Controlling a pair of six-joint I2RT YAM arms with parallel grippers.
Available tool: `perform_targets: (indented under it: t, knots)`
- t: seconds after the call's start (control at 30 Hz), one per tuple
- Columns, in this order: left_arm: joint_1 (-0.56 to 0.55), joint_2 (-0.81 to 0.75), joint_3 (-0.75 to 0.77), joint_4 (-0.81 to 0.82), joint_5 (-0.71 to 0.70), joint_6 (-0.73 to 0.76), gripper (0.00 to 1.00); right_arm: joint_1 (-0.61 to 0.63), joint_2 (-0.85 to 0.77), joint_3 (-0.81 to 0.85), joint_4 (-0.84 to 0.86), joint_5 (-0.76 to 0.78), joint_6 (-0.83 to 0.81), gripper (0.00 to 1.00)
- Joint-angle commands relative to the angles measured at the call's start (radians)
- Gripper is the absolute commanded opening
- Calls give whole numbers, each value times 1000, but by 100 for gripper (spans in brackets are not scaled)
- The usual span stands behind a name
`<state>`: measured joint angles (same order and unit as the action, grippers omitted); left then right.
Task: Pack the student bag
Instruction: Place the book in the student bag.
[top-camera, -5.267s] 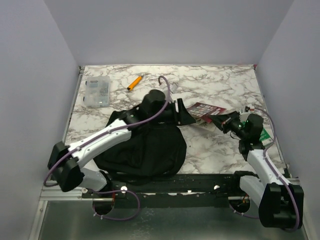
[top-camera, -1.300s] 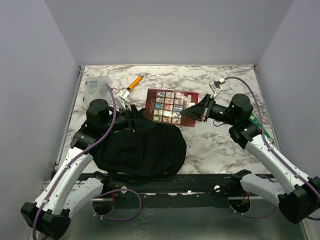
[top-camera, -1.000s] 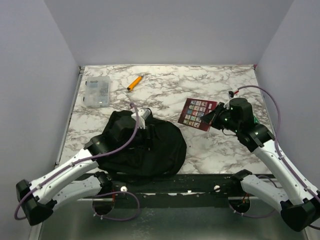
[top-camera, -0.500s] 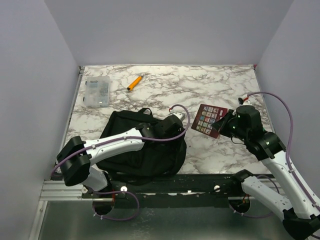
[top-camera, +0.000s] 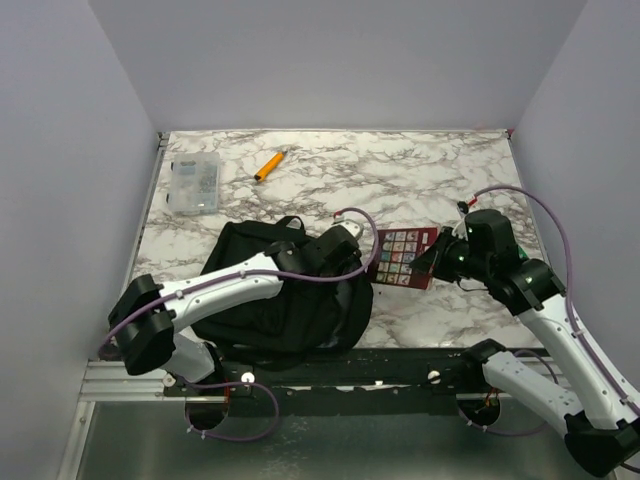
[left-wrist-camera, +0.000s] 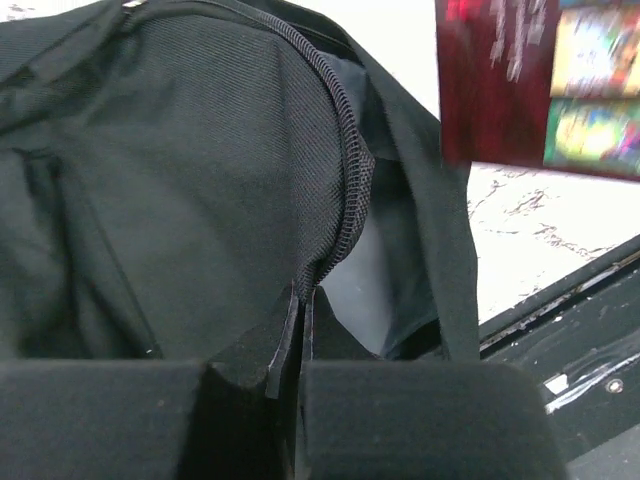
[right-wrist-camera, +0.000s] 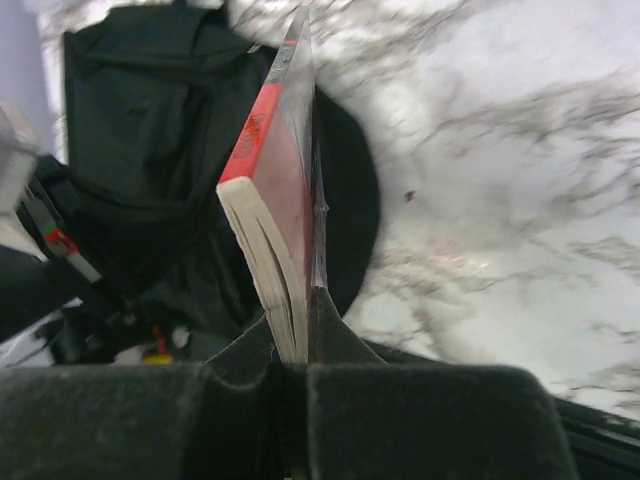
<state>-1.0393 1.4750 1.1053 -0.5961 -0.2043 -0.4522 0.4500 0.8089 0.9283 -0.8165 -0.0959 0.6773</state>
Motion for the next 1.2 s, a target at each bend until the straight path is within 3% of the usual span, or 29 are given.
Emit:
perform_targets:
  t: [0.0, 0.13, 0.27, 0.4, 0.67, 0.87, 1.03, 1.07, 1.1, 1.17]
  knots:
    - [64, -191, -28, -30, -40, 96, 0, -1, 9, -39, 48, -276, 101, 0]
    - [134, -383, -66, 8, 33, 167, 0, 0, -50, -269, 381, -535, 347, 1]
    - [208, -508, -86, 55, 199, 182, 0, 3, -77, -433, 645, -554, 537, 1]
    - [215, -522, -66, 53, 297, 171, 0, 37, -29, -535, 979, -568, 727, 1]
    - [222, -513, -15, 53, 333, 152, 0, 275, 220, -508, 1273, -373, 789, 1]
    - [227, -513, 9, 54, 353, 129, 0, 524, 572, -435, 1607, -21, 728, 1]
    - [235, -535, -12, 49, 332, 124, 0, 599, 842, -353, 1806, 183, 632, 1]
    - [236, -540, -19, 48, 328, 122, 0, 609, 868, -341, 1799, 225, 620, 6]
    - [237, -546, -24, 45, 326, 120, 0, 616, 877, -327, 1767, 246, 623, 23]
    - [238, -557, -39, 46, 322, 113, 0, 618, 882, -307, 1684, 236, 617, 40]
